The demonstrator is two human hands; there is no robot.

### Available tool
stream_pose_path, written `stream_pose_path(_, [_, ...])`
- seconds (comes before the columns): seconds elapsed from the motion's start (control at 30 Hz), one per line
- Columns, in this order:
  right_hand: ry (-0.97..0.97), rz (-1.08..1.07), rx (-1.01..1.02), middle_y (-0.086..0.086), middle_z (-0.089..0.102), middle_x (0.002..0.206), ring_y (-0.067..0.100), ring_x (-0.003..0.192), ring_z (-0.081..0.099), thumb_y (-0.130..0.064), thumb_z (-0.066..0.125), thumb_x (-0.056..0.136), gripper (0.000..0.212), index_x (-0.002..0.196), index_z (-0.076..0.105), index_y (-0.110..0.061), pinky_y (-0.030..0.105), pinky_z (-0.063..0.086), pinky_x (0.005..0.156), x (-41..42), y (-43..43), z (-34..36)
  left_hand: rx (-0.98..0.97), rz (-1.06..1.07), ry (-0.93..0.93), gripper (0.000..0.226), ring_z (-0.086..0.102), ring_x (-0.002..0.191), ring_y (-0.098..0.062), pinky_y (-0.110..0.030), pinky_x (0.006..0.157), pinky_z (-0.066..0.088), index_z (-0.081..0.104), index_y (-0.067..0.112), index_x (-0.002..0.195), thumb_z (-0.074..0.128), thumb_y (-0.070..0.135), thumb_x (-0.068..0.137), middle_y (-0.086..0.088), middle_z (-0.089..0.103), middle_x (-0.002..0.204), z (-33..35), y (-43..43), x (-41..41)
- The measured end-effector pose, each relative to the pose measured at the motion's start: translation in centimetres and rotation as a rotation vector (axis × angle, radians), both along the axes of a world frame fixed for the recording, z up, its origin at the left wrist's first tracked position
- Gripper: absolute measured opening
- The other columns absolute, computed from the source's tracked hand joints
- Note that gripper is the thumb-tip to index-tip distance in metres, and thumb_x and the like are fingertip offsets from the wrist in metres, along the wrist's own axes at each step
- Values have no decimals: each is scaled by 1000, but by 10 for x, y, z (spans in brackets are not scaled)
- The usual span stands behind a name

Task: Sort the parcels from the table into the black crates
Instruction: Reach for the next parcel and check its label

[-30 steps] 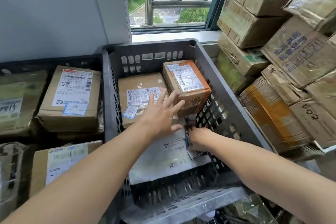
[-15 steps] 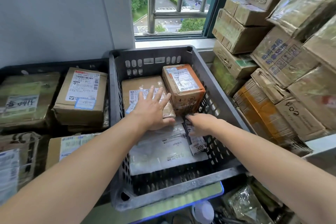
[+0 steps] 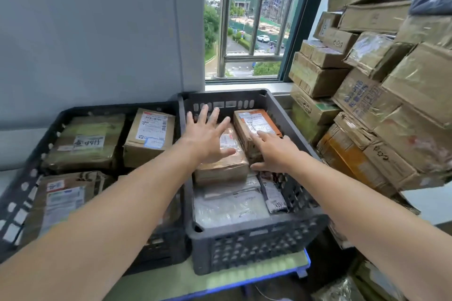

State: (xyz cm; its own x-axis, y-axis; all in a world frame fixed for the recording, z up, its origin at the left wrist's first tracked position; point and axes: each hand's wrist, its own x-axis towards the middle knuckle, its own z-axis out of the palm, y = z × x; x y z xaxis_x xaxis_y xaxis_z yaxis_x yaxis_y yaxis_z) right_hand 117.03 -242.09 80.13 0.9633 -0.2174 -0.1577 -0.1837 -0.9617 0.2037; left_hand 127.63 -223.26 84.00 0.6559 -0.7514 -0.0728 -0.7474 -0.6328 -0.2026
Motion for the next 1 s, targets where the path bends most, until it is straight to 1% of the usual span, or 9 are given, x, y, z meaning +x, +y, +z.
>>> stream_pose_path(0.07, [-68,4,-36,2,22,161,26,146,25,-74,59,80,105,157,4,-26,58,34,109,5,24,24,-24,32,-33,94,-17,151,-33,-63,117,1,-8,32,157,26,83,86,-6,-15,165,16,32,2])
stream_pose_path(0.2, [-163,27,-63,-1,11,165,25,150,14,-75,55,82,104,158,1,-28,59,29,112,20,97,66,-77,123,-94,95,-17,151,-33,-63,118,2,-8,32,157,25,84,85,-5,-15,165,35,122,5])
stream_pose_path(0.4, [-238,121,-43,0,6,166,24,151,8,-73,50,86,100,159,1,-25,62,21,115,34,262,99,-170,288,-103,91,-19,150,-31,-62,117,2,-9,32,157,26,80,88,-3,-18,165,42,298,-5])
stream_pose_path(0.5, [-255,249,-29,0,4,165,24,152,4,-75,44,87,98,159,-1,-25,62,16,117,48,357,100,-216,385,-102,91,-20,150,-31,-61,117,0,-8,30,157,29,78,89,-4,-18,165,42,391,-13])
stream_pose_path(0.6, [-264,389,5,0,3,165,24,152,2,-71,48,88,98,158,-3,-25,64,14,117,65,451,95,-219,476,-115,90,-18,150,-32,-59,118,-2,-5,28,158,29,77,90,-7,-15,165,42,479,-23])
stream_pose_path(0.67, [-258,481,6,1,4,165,25,152,3,-70,47,89,97,158,-2,-24,64,14,117,78,511,89,-229,535,-124,88,-17,151,-32,-60,118,-2,-2,28,158,28,76,91,-6,-14,165,38,535,-30])
stream_pose_path(0.73, [-267,554,1,2,4,165,25,152,4,-72,46,89,96,158,-2,-25,61,15,116,92,566,83,-228,613,-139,88,-16,151,-32,-61,118,2,-4,28,158,26,76,91,-6,-14,165,31,589,-35])
stream_pose_path(0.83, [-247,636,60,-1,-1,166,22,153,1,-72,47,88,96,158,-4,-29,56,17,116,114,642,73,-194,746,-129,88,-17,150,-33,-61,118,5,-8,28,157,23,77,91,-7,-15,165,18,659,-40])
stream_pose_path(1.0, [-198,766,140,-1,-3,167,22,153,0,-71,49,88,97,158,-4,-30,61,11,118,156,753,49,-153,917,-103,88,-22,149,-33,-62,117,2,-11,29,156,18,78,90,-8,-19,164,-11,759,-29])
